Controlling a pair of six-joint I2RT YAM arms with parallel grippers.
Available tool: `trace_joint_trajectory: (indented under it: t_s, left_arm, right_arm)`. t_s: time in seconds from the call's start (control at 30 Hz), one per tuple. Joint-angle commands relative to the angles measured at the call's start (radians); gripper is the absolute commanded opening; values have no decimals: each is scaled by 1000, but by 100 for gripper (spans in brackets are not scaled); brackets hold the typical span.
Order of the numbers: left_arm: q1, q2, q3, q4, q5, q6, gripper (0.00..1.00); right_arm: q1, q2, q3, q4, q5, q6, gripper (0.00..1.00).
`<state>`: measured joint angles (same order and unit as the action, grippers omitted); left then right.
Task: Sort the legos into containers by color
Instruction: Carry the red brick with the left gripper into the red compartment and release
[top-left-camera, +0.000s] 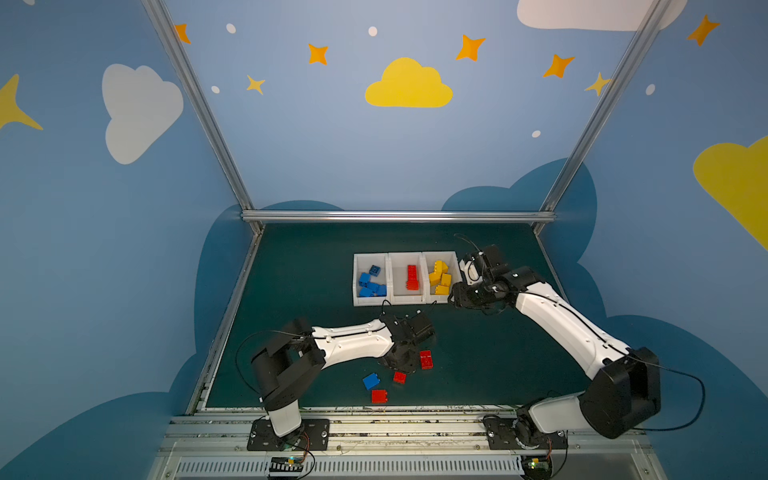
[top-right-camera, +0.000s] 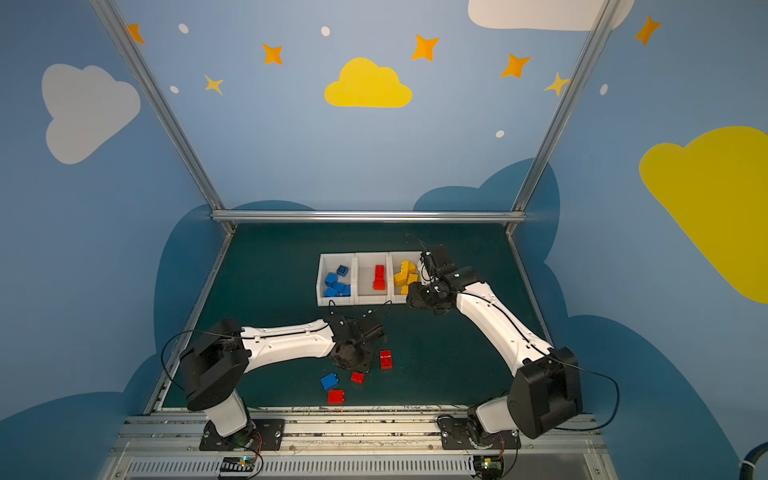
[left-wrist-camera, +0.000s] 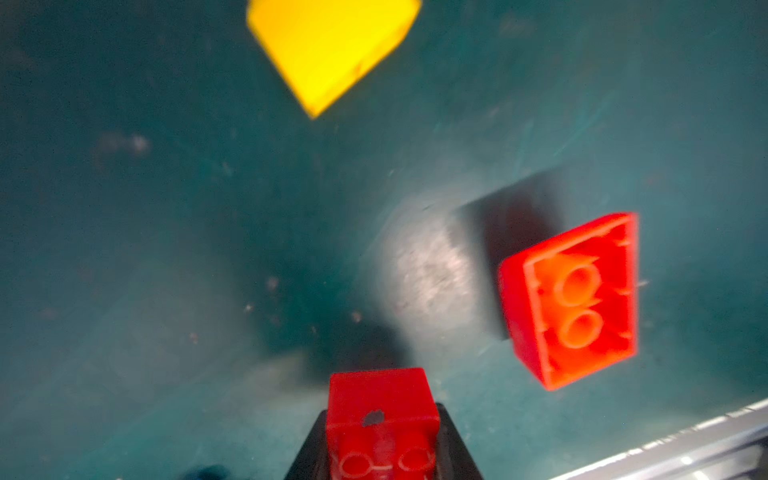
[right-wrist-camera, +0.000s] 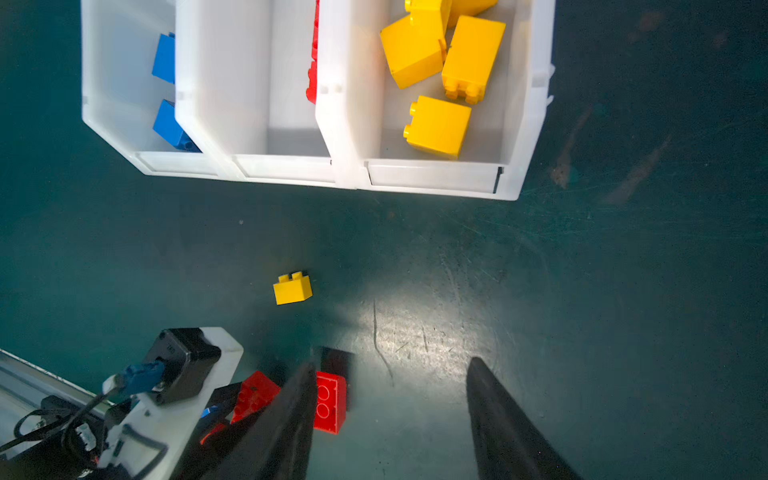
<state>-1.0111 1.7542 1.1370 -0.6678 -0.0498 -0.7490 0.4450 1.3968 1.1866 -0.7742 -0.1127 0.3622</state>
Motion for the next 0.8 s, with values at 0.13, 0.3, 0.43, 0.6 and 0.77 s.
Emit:
trace_joint_trajectory:
  t_s: [0.13,0.3,0.43,0.6,0.77]
  left_arm:
    - [158,-3,202,-21,-110,156,30]
    - [300,102,407,-6,-95,256,30]
    - [352,210,562,-7,-82,303,31]
    - [381,337,728,-42,-76,329,31]
    - [395,407,793,-53,-89,335,32]
  right_arm:
    - [-56,-112,-37,-33,5,-20,57]
    - [-65,-168,-68,-30,24,-34,57]
    - [-67,-217,-103,-23,57,-19,57]
    - [-66,-298,-196,65,48,1,56]
    - [-67,-373,-263,125,58,11,58]
